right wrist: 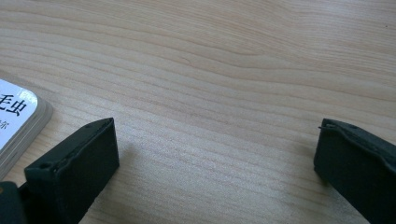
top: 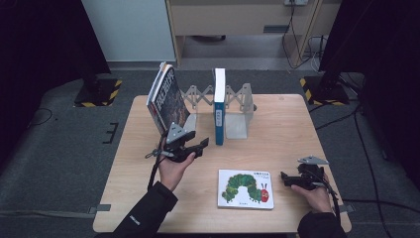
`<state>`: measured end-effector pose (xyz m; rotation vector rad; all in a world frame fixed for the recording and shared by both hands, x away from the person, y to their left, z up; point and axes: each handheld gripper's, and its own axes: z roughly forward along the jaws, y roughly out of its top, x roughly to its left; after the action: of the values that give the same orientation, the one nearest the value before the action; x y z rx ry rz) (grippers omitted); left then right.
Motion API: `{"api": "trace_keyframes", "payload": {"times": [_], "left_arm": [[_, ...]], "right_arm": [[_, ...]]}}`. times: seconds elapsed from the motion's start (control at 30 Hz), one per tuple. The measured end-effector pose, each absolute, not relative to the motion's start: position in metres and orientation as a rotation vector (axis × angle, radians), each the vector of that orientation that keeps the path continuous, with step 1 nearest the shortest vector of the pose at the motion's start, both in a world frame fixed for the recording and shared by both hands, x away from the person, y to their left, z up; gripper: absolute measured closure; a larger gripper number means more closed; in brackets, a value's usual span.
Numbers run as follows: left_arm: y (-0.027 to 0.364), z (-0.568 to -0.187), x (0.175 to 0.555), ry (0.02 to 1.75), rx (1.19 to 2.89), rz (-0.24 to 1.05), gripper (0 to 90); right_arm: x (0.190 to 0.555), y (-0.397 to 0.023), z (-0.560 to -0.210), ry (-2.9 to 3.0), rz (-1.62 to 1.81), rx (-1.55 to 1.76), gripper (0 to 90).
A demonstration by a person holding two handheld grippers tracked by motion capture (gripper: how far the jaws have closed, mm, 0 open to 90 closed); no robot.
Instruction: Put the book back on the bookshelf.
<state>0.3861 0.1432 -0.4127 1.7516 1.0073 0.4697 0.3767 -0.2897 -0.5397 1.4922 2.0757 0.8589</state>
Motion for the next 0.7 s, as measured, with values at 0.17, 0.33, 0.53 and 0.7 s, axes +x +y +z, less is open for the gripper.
{"api": "trace_keyframes", "payload": {"times": [0.17, 0.33, 0.53, 0.7], "left_arm": [[0.152, -0.426, 0.378, 1.021, 1.793, 0.457, 38.6], [0.153, -0.441, 0.366, 1.004, 1.836, 0.411, 37.4], [0.145, -0.460, 0.360, 1.004, 1.898, 0.379, 34.9], [0.138, -0.477, 0.357, 1.003, 1.966, 0.350, 32.5]], "right_arm": [[0.377, -0.290, -0.539, 2.088, 0.851, 1.494, 0.5], [0.376, -0.292, -0.535, 2.102, 0.826, 1.509, 4.4], [0.371, -0.292, -0.529, 2.095, 0.828, 1.551, 7.2], [0.367, -0.287, -0.520, 2.095, 0.892, 1.562, 7.8]]}}
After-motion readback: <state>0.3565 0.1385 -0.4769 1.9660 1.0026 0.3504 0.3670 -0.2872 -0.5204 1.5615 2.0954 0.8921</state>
